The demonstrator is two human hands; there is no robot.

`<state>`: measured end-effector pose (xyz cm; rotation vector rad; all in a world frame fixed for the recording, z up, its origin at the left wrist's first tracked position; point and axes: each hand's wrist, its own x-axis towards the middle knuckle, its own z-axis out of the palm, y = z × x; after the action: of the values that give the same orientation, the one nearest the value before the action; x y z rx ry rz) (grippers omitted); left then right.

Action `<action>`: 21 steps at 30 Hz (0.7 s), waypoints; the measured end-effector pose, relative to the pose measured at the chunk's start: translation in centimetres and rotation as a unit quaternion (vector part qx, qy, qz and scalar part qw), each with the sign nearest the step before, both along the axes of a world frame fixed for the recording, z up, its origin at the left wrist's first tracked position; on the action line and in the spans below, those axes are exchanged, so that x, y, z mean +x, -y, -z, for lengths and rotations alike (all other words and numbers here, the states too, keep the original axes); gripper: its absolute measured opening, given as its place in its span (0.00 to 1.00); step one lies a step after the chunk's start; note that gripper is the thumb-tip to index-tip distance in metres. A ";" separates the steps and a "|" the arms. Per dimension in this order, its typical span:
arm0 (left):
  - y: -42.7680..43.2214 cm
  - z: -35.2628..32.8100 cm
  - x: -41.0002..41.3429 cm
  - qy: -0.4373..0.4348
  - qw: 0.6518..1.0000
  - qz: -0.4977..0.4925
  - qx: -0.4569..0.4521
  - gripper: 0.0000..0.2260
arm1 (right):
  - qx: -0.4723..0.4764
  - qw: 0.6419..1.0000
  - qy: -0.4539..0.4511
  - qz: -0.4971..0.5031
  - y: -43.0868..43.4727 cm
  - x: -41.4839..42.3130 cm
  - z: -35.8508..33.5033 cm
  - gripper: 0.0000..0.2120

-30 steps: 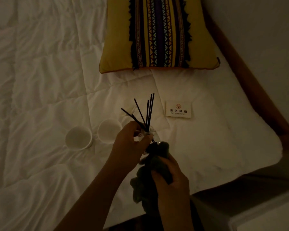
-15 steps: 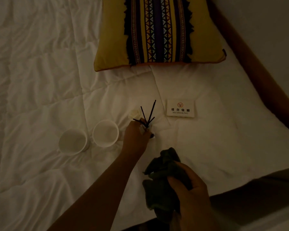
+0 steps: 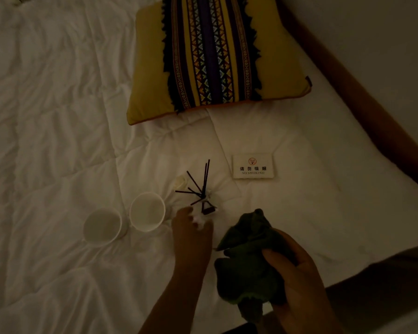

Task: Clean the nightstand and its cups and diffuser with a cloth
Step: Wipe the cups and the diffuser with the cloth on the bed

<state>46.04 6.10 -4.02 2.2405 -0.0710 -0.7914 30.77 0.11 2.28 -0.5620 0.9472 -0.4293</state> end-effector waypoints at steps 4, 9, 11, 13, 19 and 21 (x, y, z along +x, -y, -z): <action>1.5 -2.0 -3.2 -0.045 0.999 0.003 -0.025 0.06 | 0.015 0.999 0.021 0.028 1.0 -1.8 -0.1 0.41; 8.0 -1.9 -4.3 0.025 0.987 0.143 -0.063 0.18 | 0.008 0.998 0.047 0.031 2.9 -4.4 -0.5 0.35; 10.9 -0.6 -3.4 0.032 0.988 0.149 -0.028 0.22 | -0.019 0.999 0.040 0.010 3.6 -5.2 -0.9 0.23; 13.1 0.8 -2.0 0.024 0.992 0.121 0.020 0.22 | -0.020 0.998 0.053 0.022 4.3 -5.5 -0.8 0.22; 14.8 3.4 -0.3 0.054 0.995 0.074 0.043 0.23 | 0.001 0.993 0.093 0.067 5.2 -5.4 -0.5 0.28; 14.9 3.8 -0.2 0.031 0.997 0.065 0.028 0.22 | 0.010 0.994 0.085 0.070 5.3 -5.7 -0.4 0.22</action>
<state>45.81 -8.76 -7.82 2.3328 -0.2302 -0.8007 25.07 -5.22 2.66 -0.4342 0.8280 -0.5839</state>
